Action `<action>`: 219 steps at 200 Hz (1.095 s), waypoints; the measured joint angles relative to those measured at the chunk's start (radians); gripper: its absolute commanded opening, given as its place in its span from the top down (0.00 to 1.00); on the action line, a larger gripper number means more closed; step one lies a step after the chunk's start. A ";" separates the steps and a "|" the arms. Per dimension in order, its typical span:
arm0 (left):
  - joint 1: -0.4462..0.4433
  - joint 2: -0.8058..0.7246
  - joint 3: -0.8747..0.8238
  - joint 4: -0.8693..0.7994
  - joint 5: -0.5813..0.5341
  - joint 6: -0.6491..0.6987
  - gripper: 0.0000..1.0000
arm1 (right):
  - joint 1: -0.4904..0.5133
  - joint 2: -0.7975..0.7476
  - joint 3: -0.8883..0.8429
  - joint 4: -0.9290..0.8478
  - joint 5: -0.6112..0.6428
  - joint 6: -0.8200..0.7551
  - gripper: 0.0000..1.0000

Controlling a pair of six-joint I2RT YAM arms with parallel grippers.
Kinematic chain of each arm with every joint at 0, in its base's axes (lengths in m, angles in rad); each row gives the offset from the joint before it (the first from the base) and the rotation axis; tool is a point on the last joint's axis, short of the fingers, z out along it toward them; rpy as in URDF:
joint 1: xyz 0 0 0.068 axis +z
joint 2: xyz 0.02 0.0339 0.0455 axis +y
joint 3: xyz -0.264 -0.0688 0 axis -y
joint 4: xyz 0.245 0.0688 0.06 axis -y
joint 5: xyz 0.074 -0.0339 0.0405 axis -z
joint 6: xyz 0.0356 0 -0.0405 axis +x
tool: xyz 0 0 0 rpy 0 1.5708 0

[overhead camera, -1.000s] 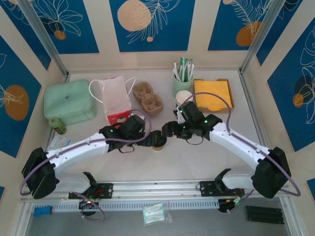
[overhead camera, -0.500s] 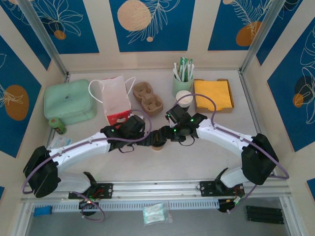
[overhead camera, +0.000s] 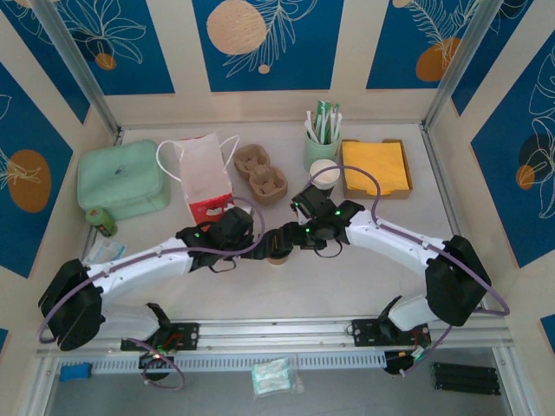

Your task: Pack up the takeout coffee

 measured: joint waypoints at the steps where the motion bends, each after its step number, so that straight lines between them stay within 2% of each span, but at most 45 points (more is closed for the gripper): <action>1: 0.000 0.000 0.000 -0.001 0.000 0.000 0.01 | 0.000 0.000 0.001 -0.001 0.000 0.000 0.29; 33: 0.000 -0.002 0.035 -0.055 0.008 0.013 0.01 | 0.005 -0.004 0.033 -0.041 0.024 -0.018 0.23; 69: 0.000 -0.014 0.091 -0.093 0.023 0.037 0.01 | 0.006 -0.068 0.074 -0.076 0.047 -0.051 0.23; 119: 0.000 -0.126 0.142 -0.150 0.055 0.054 0.01 | 0.018 -0.072 0.159 -0.145 0.063 -0.138 0.23; 165: 0.000 -0.253 0.199 -0.219 0.078 0.072 0.00 | 0.089 0.051 0.307 -0.234 0.122 -0.222 0.20; 172: 0.000 -0.274 0.201 -0.230 0.079 0.074 0.01 | 0.102 0.077 0.330 -0.249 0.137 -0.232 0.13; 191: 0.000 -0.327 0.202 -0.262 0.073 0.075 0.01 | 0.134 0.148 0.385 -0.285 0.178 -0.259 0.11; 195: 0.000 -0.339 0.202 -0.270 0.070 0.075 0.00 | 0.140 0.162 0.394 -0.293 0.187 -0.261 0.04; 198: 0.000 -0.346 0.202 -0.275 0.068 0.075 0.00 | 0.144 0.171 0.401 -0.299 0.194 -0.263 0.02; 219: 0.000 -0.397 0.202 -0.304 0.044 0.075 0.01 | 0.165 0.230 0.433 -0.332 0.234 -0.281 0.00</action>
